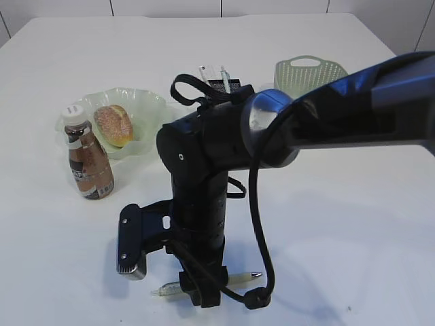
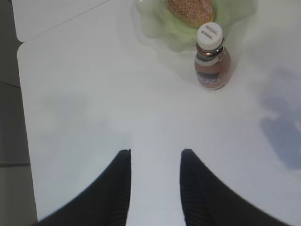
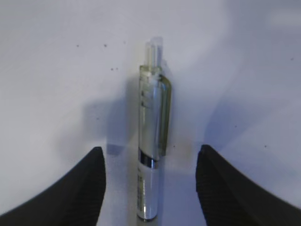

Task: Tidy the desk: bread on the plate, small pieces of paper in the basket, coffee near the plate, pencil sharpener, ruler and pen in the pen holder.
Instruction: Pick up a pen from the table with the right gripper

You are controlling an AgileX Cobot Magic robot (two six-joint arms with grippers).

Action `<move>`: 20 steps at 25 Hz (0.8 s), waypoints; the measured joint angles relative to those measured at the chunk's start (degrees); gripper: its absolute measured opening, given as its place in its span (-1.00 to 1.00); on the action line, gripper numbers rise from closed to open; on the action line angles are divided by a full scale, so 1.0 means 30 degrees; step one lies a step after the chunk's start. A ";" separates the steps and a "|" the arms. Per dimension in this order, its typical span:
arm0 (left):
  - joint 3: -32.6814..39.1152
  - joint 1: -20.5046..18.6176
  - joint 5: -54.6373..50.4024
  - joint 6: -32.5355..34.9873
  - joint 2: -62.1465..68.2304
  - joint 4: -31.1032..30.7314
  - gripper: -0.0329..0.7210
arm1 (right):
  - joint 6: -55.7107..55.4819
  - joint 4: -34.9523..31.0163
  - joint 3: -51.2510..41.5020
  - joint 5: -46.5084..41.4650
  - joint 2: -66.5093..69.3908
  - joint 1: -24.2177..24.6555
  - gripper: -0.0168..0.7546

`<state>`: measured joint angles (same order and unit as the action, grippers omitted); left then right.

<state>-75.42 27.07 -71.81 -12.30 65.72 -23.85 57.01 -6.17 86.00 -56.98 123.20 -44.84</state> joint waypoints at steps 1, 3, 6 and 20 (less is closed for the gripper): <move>0.0000 0.0000 0.0000 0.0000 0.0000 0.0000 -0.27 | 0.0000 0.0000 0.0000 0.0000 0.0089 0.0000 0.28; 0.0000 0.0000 0.0000 0.0000 0.0000 0.0000 -0.27 | 0.0000 0.0000 0.0000 0.0000 0.0199 0.0000 0.28; 0.0000 0.0000 0.0000 0.0000 0.0000 0.0000 -0.27 | 0.0000 0.0000 0.0000 0.0000 0.0199 0.0000 0.28; 0.0000 0.0000 0.0000 0.0000 0.0000 0.0034 -0.27 | 0.0007 -0.0116 0.0000 0.0000 0.0455 0.0000 0.28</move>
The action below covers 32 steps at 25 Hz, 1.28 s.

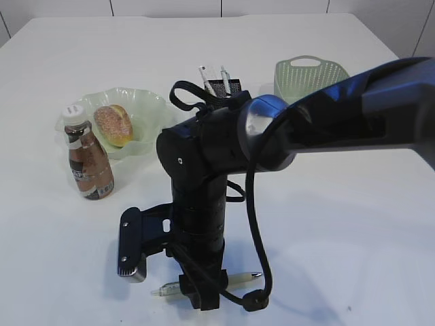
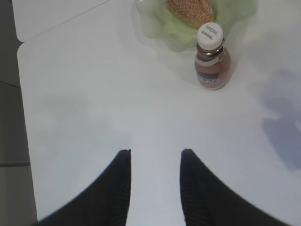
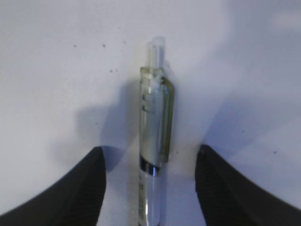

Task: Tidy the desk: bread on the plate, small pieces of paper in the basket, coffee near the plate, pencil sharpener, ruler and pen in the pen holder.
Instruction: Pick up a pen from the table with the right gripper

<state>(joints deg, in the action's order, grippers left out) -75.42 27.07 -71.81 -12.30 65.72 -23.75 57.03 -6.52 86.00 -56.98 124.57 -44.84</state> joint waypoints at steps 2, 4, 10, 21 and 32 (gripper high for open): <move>0.0000 0.0000 0.0000 0.0000 0.0000 0.0000 -0.27 | 0.0000 -0.0032 0.0000 -0.0081 0.0000 0.0000 0.28; 0.0000 0.0000 0.0000 0.0000 0.0000 0.0000 -0.27 | 0.0000 -0.0077 0.0000 -0.0416 0.0000 0.0000 0.28; 0.0000 0.0000 0.0000 0.0000 0.0000 0.0000 -0.27 | 0.0000 -0.0136 0.0037 -0.1140 0.0000 0.0000 0.28; 0.0000 0.0000 0.0000 0.0000 0.0000 -0.0034 -0.27 | 0.0000 -0.0166 0.0037 -0.1226 0.0030 0.0000 0.28; 0.0000 0.0000 0.0000 0.0000 0.0000 -0.0034 -0.27 | 0.0000 -0.0894 0.0037 -0.0669 0.0030 0.0000 0.17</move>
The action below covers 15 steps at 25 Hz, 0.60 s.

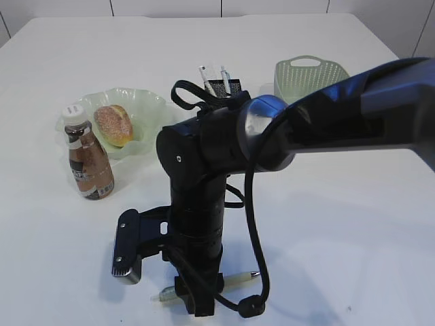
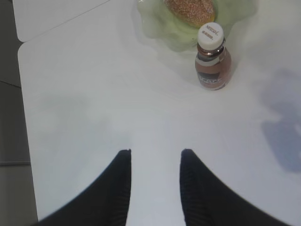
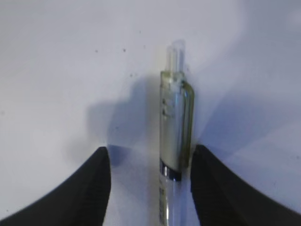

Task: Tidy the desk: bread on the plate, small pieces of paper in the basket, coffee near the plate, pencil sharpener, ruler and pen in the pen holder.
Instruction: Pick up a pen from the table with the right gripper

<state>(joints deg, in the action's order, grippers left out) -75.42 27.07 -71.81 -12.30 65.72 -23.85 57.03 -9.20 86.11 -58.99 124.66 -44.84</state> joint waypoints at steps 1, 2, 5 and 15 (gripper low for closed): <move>0.0000 0.0000 0.0000 0.0000 0.0000 0.0000 -0.27 | 0.0000 -0.0249 0.0000 0.0051 0.0000 0.0000 0.11; 0.0000 0.0000 0.0000 0.0000 0.0000 0.0000 -0.27 | 0.0000 -0.0429 0.0000 0.0106 0.0044 0.0000 0.00; 0.0000 0.0000 0.0000 0.0000 0.0000 0.0000 -0.27 | 0.0000 -0.0620 0.0000 0.0154 0.0078 0.0000 -0.30; 0.0000 0.0000 0.0000 0.0000 0.0000 0.0000 -0.27 | 0.0000 -0.0433 0.0166 0.0160 0.0281 0.0000 -0.48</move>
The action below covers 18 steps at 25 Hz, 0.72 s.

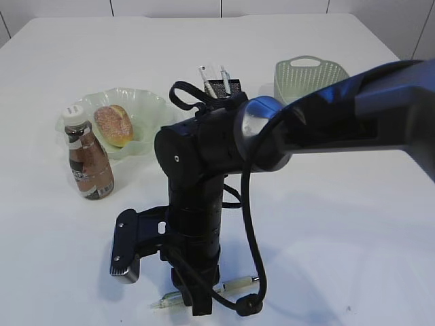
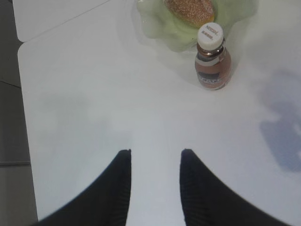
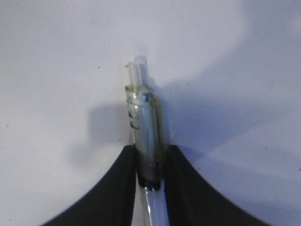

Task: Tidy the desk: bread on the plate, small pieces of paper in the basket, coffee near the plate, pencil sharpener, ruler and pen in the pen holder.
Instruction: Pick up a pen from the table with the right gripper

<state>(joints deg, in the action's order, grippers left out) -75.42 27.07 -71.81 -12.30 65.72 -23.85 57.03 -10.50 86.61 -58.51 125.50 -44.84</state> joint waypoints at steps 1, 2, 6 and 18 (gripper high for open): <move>0.0000 0.0000 0.0000 0.0000 0.0000 0.0000 -0.27 | 0.0000 0.0000 0.0000 0.0000 0.0000 0.0000 -0.48; 0.0000 0.0000 0.0000 0.0000 0.0000 0.0000 -0.27 | 0.0000 0.0031 0.0125 -0.0074 0.0095 0.0000 -0.55; 0.0000 0.0000 0.0000 0.0000 0.0000 0.0000 -0.27 | -0.0135 0.0031 0.0127 -0.0111 0.0095 0.0000 -0.58; 0.0000 0.0000 0.0000 0.0000 0.0000 0.0000 -0.27 | -0.7313 0.1156 0.1335 -0.0792 0.0498 0.0032 -0.58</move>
<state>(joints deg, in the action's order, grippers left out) -75.42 27.07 -71.81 -12.30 65.72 -23.85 35.09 -7.03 90.62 -60.88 126.99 -44.75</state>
